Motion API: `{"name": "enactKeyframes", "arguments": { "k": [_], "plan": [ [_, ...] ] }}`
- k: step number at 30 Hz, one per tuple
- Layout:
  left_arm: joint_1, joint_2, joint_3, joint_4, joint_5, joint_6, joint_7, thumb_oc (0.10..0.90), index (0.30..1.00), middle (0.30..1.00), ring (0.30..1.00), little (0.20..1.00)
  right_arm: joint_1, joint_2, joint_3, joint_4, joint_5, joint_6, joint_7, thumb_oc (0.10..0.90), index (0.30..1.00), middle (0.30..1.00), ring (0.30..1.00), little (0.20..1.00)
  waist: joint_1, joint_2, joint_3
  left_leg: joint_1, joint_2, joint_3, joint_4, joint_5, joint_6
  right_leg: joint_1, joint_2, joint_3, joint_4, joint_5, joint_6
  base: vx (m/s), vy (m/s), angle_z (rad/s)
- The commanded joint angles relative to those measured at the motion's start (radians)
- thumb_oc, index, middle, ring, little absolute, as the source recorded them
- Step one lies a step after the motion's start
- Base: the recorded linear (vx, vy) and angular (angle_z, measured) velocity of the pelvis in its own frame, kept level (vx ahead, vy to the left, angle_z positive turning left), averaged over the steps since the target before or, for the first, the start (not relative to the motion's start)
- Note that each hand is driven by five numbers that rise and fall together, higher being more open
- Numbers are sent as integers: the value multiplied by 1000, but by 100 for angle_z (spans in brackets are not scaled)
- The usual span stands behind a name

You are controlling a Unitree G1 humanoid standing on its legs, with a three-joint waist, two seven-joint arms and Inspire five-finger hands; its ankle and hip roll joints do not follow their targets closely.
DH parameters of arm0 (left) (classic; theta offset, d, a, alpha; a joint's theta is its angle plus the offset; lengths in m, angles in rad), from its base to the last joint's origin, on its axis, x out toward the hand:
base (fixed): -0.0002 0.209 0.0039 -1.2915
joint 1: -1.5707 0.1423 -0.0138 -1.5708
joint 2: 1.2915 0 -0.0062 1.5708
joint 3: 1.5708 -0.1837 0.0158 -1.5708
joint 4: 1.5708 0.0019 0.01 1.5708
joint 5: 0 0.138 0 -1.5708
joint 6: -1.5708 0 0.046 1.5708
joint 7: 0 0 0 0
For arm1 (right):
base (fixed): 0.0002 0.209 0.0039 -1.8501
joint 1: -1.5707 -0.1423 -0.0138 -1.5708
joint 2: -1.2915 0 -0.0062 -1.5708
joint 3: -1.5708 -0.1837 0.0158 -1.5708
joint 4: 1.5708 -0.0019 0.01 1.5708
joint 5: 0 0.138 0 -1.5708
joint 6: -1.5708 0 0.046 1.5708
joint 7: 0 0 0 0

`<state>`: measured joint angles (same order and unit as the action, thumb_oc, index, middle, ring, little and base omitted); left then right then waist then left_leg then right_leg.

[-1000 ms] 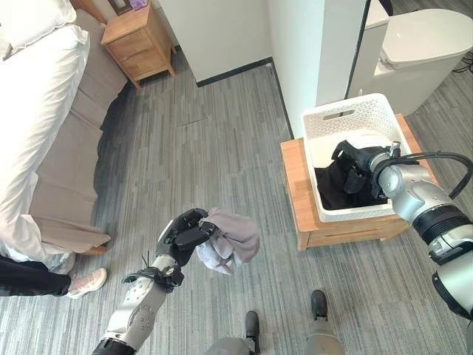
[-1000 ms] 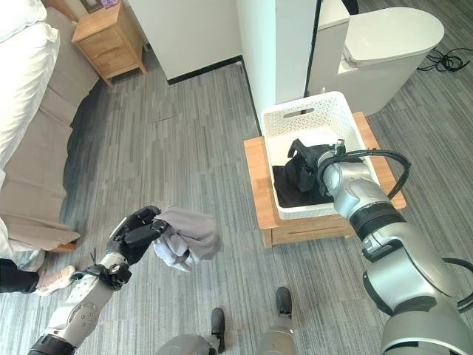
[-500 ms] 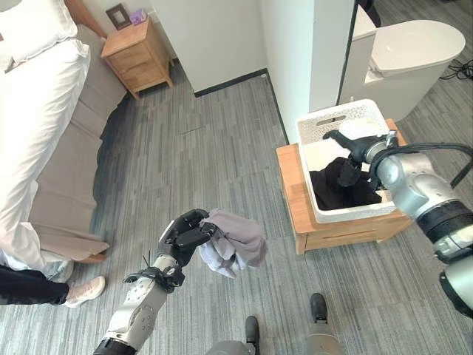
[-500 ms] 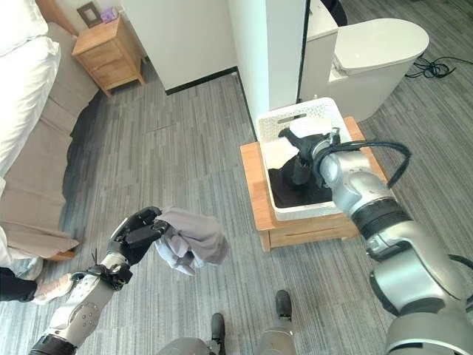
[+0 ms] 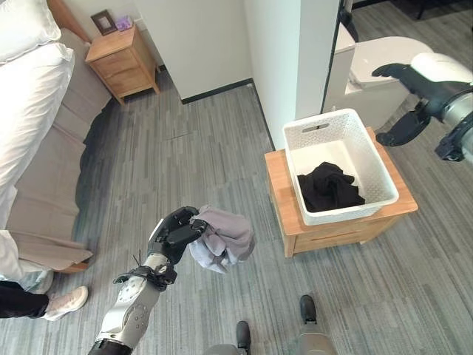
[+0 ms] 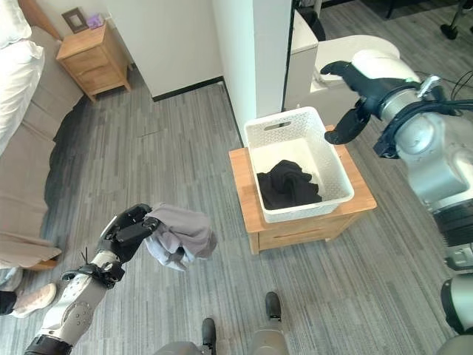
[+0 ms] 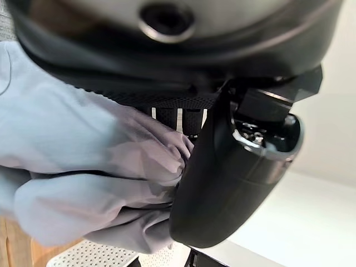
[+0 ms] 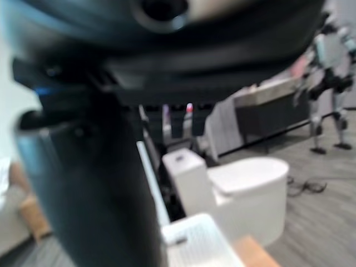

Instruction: Pick up bed clothes into laundry basket.

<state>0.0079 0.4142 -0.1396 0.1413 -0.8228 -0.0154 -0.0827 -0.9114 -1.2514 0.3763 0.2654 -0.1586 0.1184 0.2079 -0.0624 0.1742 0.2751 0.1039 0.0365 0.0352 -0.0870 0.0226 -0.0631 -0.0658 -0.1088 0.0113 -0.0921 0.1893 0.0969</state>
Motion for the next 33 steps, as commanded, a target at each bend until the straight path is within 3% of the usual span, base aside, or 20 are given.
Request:
{"name": "enactKeyframes", "arguments": {
  "k": [1, 4, 6, 9, 10, 11, 14, 15, 18, 19, 20, 22, 23, 26, 27, 28, 29, 30, 31, 33],
  "plan": [
    [-69, 78, 106, -107, -34, -146, -9, 400, 300, 300, 300, 300, 13, -88, -133, -109, 101, -91, -150, 800, 900, 900, 900, 900, -18, -100, -136, -28, -8, 37, 11, -34, -11, 95, -13, 32, 29, -208, 27, 30, 24, -6],
    [-141, 148, 180, -169, -12, -182, 23, 400, 300, 300, 300, 300, 217, -79, -333, -188, 147, -129, -208, 800, 900, 900, 900, 900, -58, -94, -144, -24, -5, 47, 11, -40, -11, 88, -8, 48, 36, -210, 30, 8, 20, -8],
    [-197, 200, 209, -183, 5, -209, 55, 400, 300, 300, 300, 300, 476, 35, -577, -307, 151, -153, -246, 800, 900, 900, 900, 900, -69, -108, -145, -21, 1, 59, 18, -42, -10, 78, 0, 59, 48, -204, 29, 34, 19, -9],
    [-330, 260, 212, -142, 30, -248, 102, 400, 300, 300, 300, 300, 713, 293, -720, -410, 269, -195, -240, 800, 900, 900, 900, 900, -101, -121, -150, 2, 10, 91, 31, -71, -4, 76, 14, 99, 61, -223, 33, 86, 34, -24],
    [-332, 261, 209, -141, 30, -248, 102, 400, 300, 300, 300, 300, 718, 295, -724, -413, 269, -194, -240, 800, 900, 900, 900, 900, -98, -122, -151, 2, 10, 92, 31, -71, -4, 76, 14, 100, 61, -224, 33, 57, 59, -62],
    [-381, 285, 219, -96, 50, -252, 123, 400, 300, 300, 300, 300, 817, 414, -728, -408, 302, -199, -205, 800, 900, 900, 900, 900, -130, -123, -151, 10, 14, 113, 39, -81, 2, 67, 23, 129, 72, -226, 36, 26, 71, -58],
    [-509, 403, 174, -36, 100, -240, 122, 400, 300, 300, 300, 300, 954, 557, -715, -363, 349, -181, -173, 800, 900, 900, 900, 900, -163, -121, -158, 31, 16, 146, 42, -97, 11, 56, 30, 171, 96, -240, 53, 30, 121, -51],
    [-626, 477, 111, 23, 96, -248, 129, 400, 300, 300, 300, 300, 1030, 631, -704, -333, 359, -172, -168, 800, 900, 900, 900, 900, -187, -122, -155, 39, 13, 163, 47, -105, 16, 43, 30, 193, 118, -241, 65, -10, 106, -50],
    [-691, 508, 74, 60, 84, -250, 131, 400, 300, 300, 300, 300, 1043, 664, -699, -334, 344, -172, -182, 800, 900, 900, 900, 900, -190, -126, -156, 35, 13, 174, 49, -101, 16, 28, 33, 208, 123, -229, 69, -36, 83, -41],
    [-860, 564, -25, 150, 48, -267, 148, 400, 300, 300, 300, 300, 1066, 736, -639, -334, 404, -197, -177, 800, 900, 900, 900, 900, -222, -116, -128, 56, 16, 222, 63, -126, 35, -25, 52, 226, 230, -242, 102, -58, 98, -46],
    [-896, 583, -44, 174, 31, -272, 152, 400, 300, 300, 300, 300, 1061, 750, -624, -334, 410, -205, -183, 800, 900, 900, 900, 900, -209, -118, -112, 62, 23, 247, 68, -129, 34, -62, 53, 168, 277, -236, 110, -75, 85, -29],
    [-905, 586, -51, 179, 29, -273, 151, 400, 300, 300, 300, 300, 1059, 754, -624, -333, 410, -205, -184, 800, 900, 900, 900, 900, -204, -122, -112, 57, 25, 251, 69, -124, 31, -71, 57, 172, 281, -230, 108, -72, -24, -80],
    [-993, 652, -86, 219, 18, -269, 160, 400, 300, 300, 300, 300, 1050, 764, -570, -332, 428, -206, -171, 800, 900, 900, 900, 900, -181, -120, -86, 72, 54, 326, 132, -154, 24, -110, -5, -126, 411, -278, 93, -81, -16, -147],
    [-1059, 688, -112, 287, -12, -275, 161, 400, 300, 300, 300, 300, 1045, 764, -540, -317, 453, -206, -165, 800, 900, 900, 900, 900, -171, -144, -104, 64, 73, 364, 210, -174, 14, -72, -4, -166, 365, -307, 64, 20, -161, -110],
    [-1089, 694, -130, 344, -42, -272, 159, 400, 300, 300, 300, 300, 1060, 756, -527, -294, 471, -217, -184, 800, 900, 900, 900, 900, -158, -158, -112, 16, 112, 361, 343, -148, -9, -14, 31, -123, 304, -333, 17, 87, -264, -70],
    [-1096, 694, -136, 347, -44, -273, 157, 400, 300, 300, 300, 300, 1059, 757, -528, -293, 471, -218, -184, 800, 900, 900, 900, 900, -156, -157, -112, 9, 119, 361, 355, -151, -12, -14, 36, -123, 299, -329, 13, 94, -286, -40],
    [-1112, 685, -144, 365, -47, -270, 164, 400, 300, 300, 300, 300, 1062, 748, -526, -283, 472, -214, -193, 800, 900, 900, 900, 900, -145, -165, -105, -27, 156, 357, 453, -92, -36, 8, 44, -127, 295, -336, -5, 72, -276, -30],
    [-1168, 684, -169, 400, -49, -265, 170, 400, 300, 300, 300, 300, 1073, 737, -535, -283, 459, -210, -206, 800, 900, 900, 900, 900, -130, -176, -81, -94, 192, 319, 656, -25, -77, 72, 77, -119, 263, -353, -48, 73, -270, -8],
    [-1172, 683, -173, 402, -50, -265, 169, 400, 300, 300, 300, 300, 1074, 739, -536, -285, 459, -209, -206, 800, 900, 900, 900, 900, -131, -174, -78, -97, 197, 315, 665, -27, -79, 75, 81, -121, 261, -352, -51, 35, -164, -18],
    [-1183, 699, -181, 480, -71, -263, 167, 400, 300, 300, 300, 300, 1096, 743, -540, -296, 491, -208, -189, 800, 900, 900, 900, 900, -120, -171, -64, -138, 154, 225, 654, -27, -73, 103, 75, -95, 228, -347, -41, 60, 110, -48]
  ]
}}
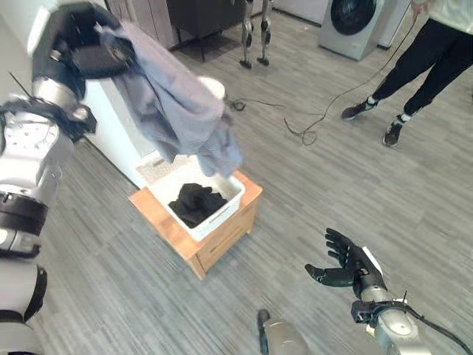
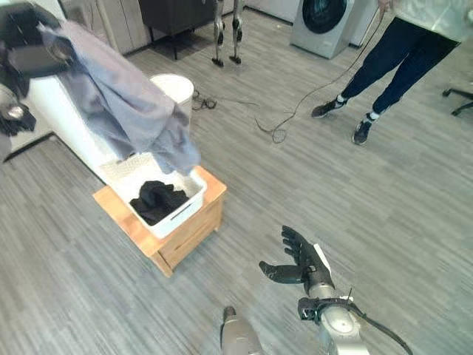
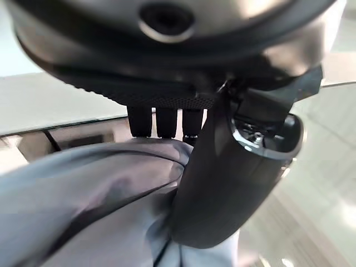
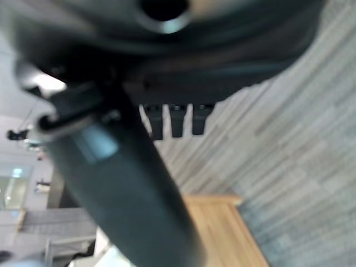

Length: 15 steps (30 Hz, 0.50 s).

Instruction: Pick up bed clothes into laundry basket.

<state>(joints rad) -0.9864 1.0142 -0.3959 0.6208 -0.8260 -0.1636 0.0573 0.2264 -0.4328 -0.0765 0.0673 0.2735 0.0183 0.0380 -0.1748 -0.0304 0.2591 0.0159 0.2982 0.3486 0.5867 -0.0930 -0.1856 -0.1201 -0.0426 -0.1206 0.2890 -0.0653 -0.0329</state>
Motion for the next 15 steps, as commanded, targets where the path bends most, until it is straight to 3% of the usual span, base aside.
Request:
{"name": "enactKeyframes", "arguments": {
  "k": [1, 2, 3, 5, 6, 13, 15],
  "plan": [
    [-222, 122, 41, 37, -64, -102, 24, 400, 300, 300, 300, 300, -26, -80, -84, -94, 63, -95, -15, 800, 900, 900, 900, 900, -14, 54, -58, -68, -105, -132, -161, 69, 62, 175, -10, 66, -180, -92, 111, 116, 160, -47],
    [-228, 123, 36, 40, -65, -102, 24, 400, 300, 300, 300, 300, -26, -78, -85, -94, 63, -95, -15, 800, 900, 900, 900, 900, -12, 50, -60, -67, -109, -129, -172, 79, 64, 173, -13, 67, -184, -86, 111, 164, 193, -24],
    [-241, 136, 29, 58, -60, -97, 22, 400, 300, 300, 300, 300, -21, -85, -88, -93, 57, -93, -11, 800, 900, 900, 900, 900, -14, 60, -65, -59, -105, -135, -264, 76, 68, 179, -20, 82, -199, -85, 122, 121, 155, -31],
    [-239, 164, 33, 103, -56, -101, 31, 400, 300, 300, 300, 300, -25, -99, -80, -85, 56, -104, -15, 800, 900, 900, 900, 900, -1, 91, -66, -49, -111, -192, -430, 131, 57, 184, -15, 114, -202, -88, 135, 191, 218, -40],
    [-228, 170, 41, 97, -44, -101, 35, 400, 300, 300, 300, 300, 1, -89, -90, -83, 63, -103, -18, 800, 900, 900, 900, 900, -13, 110, -70, -10, -126, -196, -478, 121, 56, 182, -21, 126, -198, -84, 144, 136, 140, -53],
    [-270, 178, 18, 100, -41, -102, 25, 400, 300, 300, 300, 300, 17, -81, -78, -81, 47, -94, 18, 800, 900, 900, 900, 900, -20, 127, -93, 64, -176, -171, -600, 129, 73, 180, -43, 143, -225, -60, 170, 81, 132, -34],
    [-334, 178, -63, 79, 12, -91, 3, 400, 300, 300, 300, 300, 25, -82, -81, -77, 33, -84, 35, 800, 900, 900, 900, 900, -19, 122, -105, 82, -203, -162, -651, 133, 87, 167, -61, 144, -219, -52, 190, 32, 153, 4]
  ]
}}
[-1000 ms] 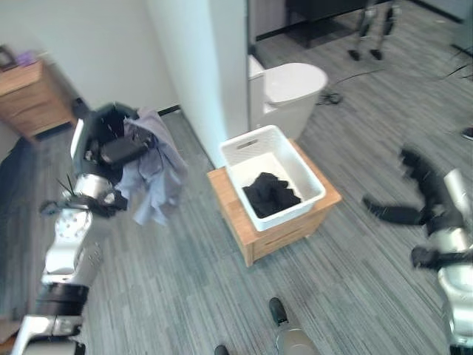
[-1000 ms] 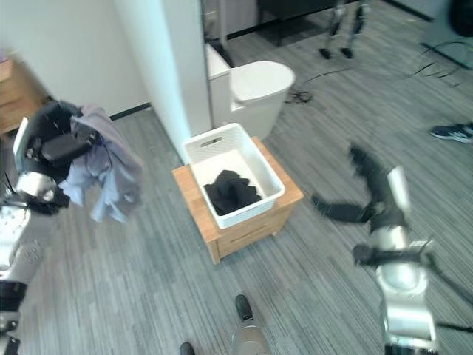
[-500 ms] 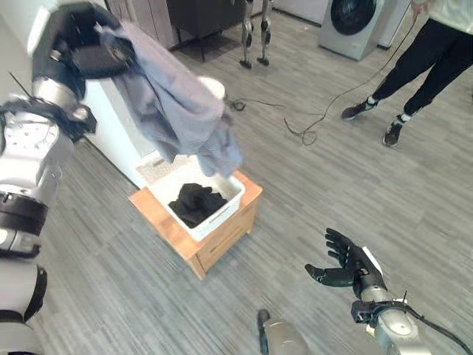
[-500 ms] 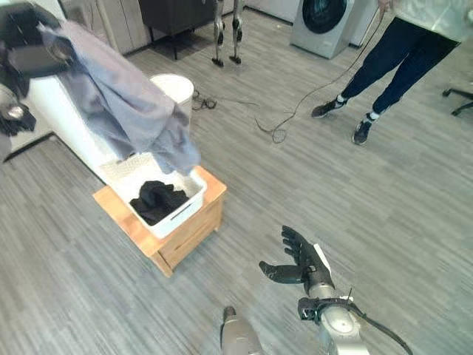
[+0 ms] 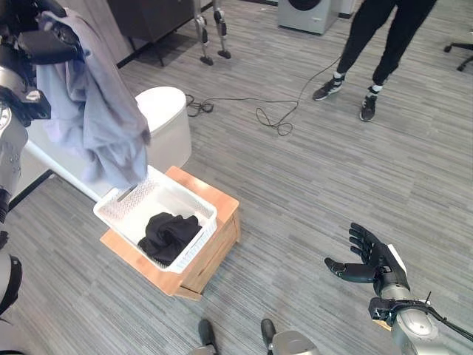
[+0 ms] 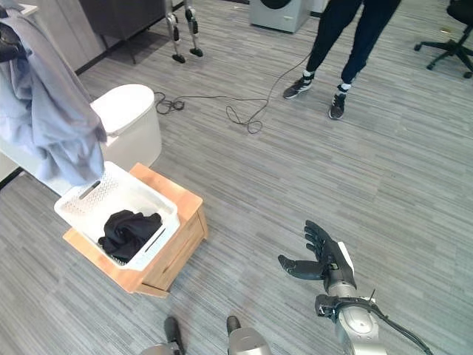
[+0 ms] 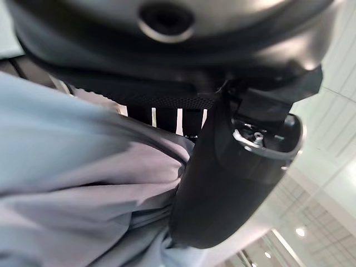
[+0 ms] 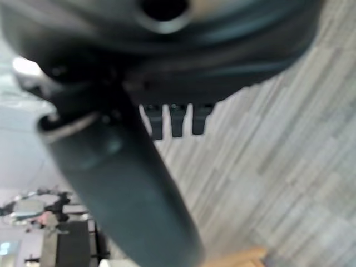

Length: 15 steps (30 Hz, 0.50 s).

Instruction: Pick up bed clothes into laundry basket.

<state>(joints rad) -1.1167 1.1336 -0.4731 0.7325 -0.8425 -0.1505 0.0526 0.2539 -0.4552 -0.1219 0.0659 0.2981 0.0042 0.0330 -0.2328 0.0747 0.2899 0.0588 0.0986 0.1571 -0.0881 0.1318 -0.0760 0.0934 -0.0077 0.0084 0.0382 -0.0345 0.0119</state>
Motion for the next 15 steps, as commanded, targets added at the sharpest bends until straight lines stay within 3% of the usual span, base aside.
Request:
{"name": "enactKeyframes", "arguments": {
  "k": [1, 5, 6, 15],
  "plan": [
    [-233, 60, -17, -46, 48, -106, 7, 400, 300, 300, 300, 300, -1, -60, -38, -76, 8, -70, 46, 800, 900, 900, 900, 900, 41, 14, -139, 38, -7, 29, 19, -94, -17, -53, -102, 16, 34, -80, 151, 3, 121, 20],
    [-364, 56, -152, -69, 110, -91, 4, 400, 300, 300, 300, 300, -1, -53, -33, -68, -5, -59, 65, 800, 900, 900, 900, 900, 65, -14, -149, 33, -22, 23, 18, -103, -2, -58, -117, 9, 33, -72, 164, -11, 90, 15],
    [-419, 51, -215, -88, 154, -85, 3, 400, 300, 300, 300, 300, -1, -53, -29, -71, -7, -53, 71, 800, 900, 900, 900, 900, 84, -34, -150, 31, -27, 20, 13, -107, 4, -57, -123, 3, 28, -67, 172, -35, 82, 13],
    [-502, 73, -374, -226, 272, -81, -38, 400, 300, 300, 300, 300, -8, -47, -15, -75, -24, -47, 96, 800, 900, 900, 900, 900, 136, -106, -150, 5, -37, 8, 11, -113, 18, -73, -134, -14, 18, -49, 188, -34, 37, 9]
  ]
}}
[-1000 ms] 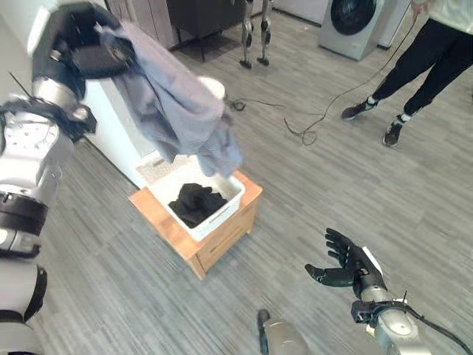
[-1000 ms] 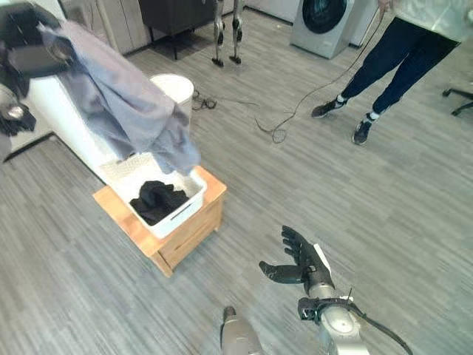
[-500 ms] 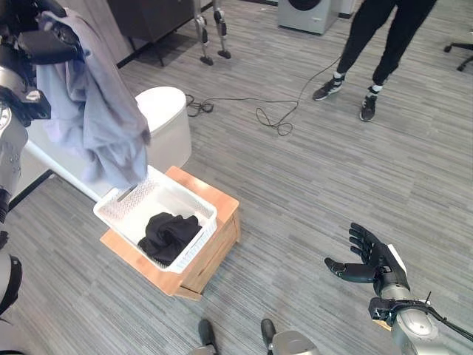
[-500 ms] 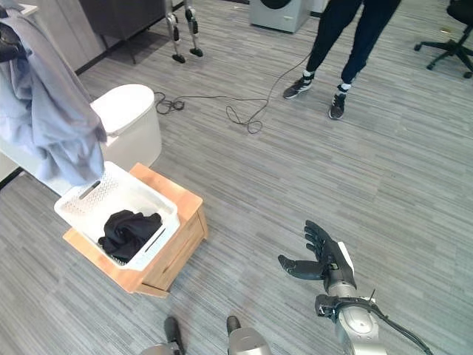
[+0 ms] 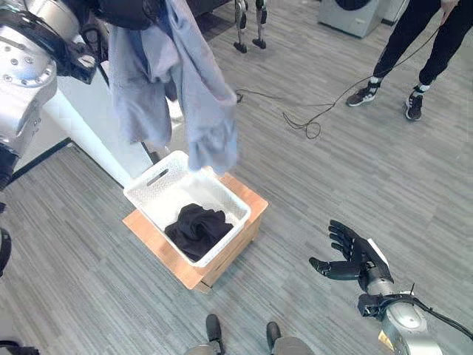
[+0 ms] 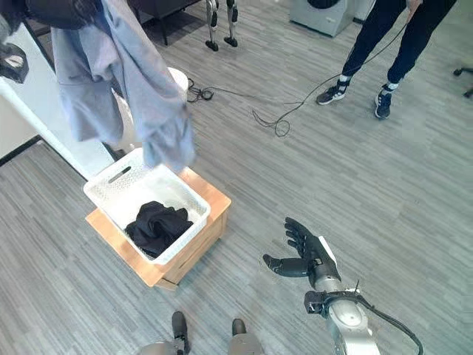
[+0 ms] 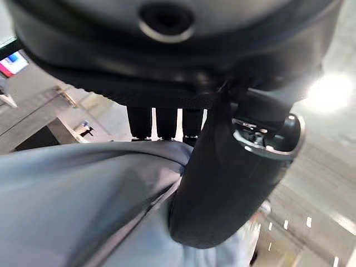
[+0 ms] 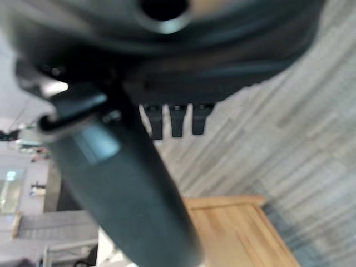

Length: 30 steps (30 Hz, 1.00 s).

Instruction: Pick up bed clothes into laundry basket.

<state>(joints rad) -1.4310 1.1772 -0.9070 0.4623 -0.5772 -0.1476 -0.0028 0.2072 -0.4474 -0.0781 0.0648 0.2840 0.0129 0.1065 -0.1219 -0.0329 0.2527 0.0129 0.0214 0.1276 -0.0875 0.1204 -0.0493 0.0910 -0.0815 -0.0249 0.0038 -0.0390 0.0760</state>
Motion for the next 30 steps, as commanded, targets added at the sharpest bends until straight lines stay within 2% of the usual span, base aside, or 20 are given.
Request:
{"name": "enactKeyframes", "arguments": {
  "k": [1, 9, 11, 13, 14, 24, 30],
  "plan": [
    [-188, 29, 59, 43, 7, -84, 18, 400, 300, 300, 300, 300, 39, -54, -59, -74, -10, -55, 23, 800, 900, 900, 900, 900, 25, 0, -113, 51, 40, 37, 11, -101, -9, -70, -61, 20, 53, -45, 124, -22, 23, 13],
    [-173, 26, 18, 43, 92, -59, -14, 400, 300, 300, 300, 300, 38, -45, -43, -87, -40, -52, 34, 800, 900, 900, 900, 900, 43, -37, -97, 39, 35, 28, 13, -105, -4, -82, -67, 4, 54, -37, 127, -33, 15, 7],
    [-151, 20, 36, 25, 87, -63, -16, 400, 300, 300, 300, 300, 28, -40, -37, -84, -51, -52, 33, 800, 900, 900, 900, 900, 48, -50, -91, 33, 36, 31, 14, -105, -4, -88, -66, 4, 46, -27, 129, -51, -6, 10],
    [-125, 21, 55, 15, 84, -64, -21, 400, 300, 300, 300, 300, 28, -43, -34, -83, -55, -54, 32, 800, 900, 900, 900, 900, 51, -52, -91, 32, 37, 34, 14, -105, -4, -89, -65, 5, 42, -24, 129, -33, 7, 1],
    [-66, 0, 90, 16, 80, -60, -31, 400, 300, 300, 300, 300, 15, -42, -22, -93, -57, -56, 36, 800, 900, 900, 900, 900, 52, -62, -86, 29, 36, 35, 15, -105, -3, -90, -64, 5, 41, -25, 127, -39, 17, -3],
    [46, -46, 152, 45, 175, -40, -50, 400, 300, 300, 300, 300, 34, -46, -34, -121, -94, -57, 48, 800, 900, 900, 900, 900, 34, -87, -63, 17, 34, 53, 20, -107, -2, -106, -66, -2, 39, -16, 125, -29, 8, -3],
    [91, -83, 170, 88, 275, -25, -54, 400, 300, 300, 300, 300, 50, -57, -61, -146, -110, -55, 58, 800, 900, 900, 900, 900, 17, -98, -24, -4, 33, 52, 23, -103, -3, -131, -65, 1, 51, -15, 124, -36, 10, -4]
  ]
}}
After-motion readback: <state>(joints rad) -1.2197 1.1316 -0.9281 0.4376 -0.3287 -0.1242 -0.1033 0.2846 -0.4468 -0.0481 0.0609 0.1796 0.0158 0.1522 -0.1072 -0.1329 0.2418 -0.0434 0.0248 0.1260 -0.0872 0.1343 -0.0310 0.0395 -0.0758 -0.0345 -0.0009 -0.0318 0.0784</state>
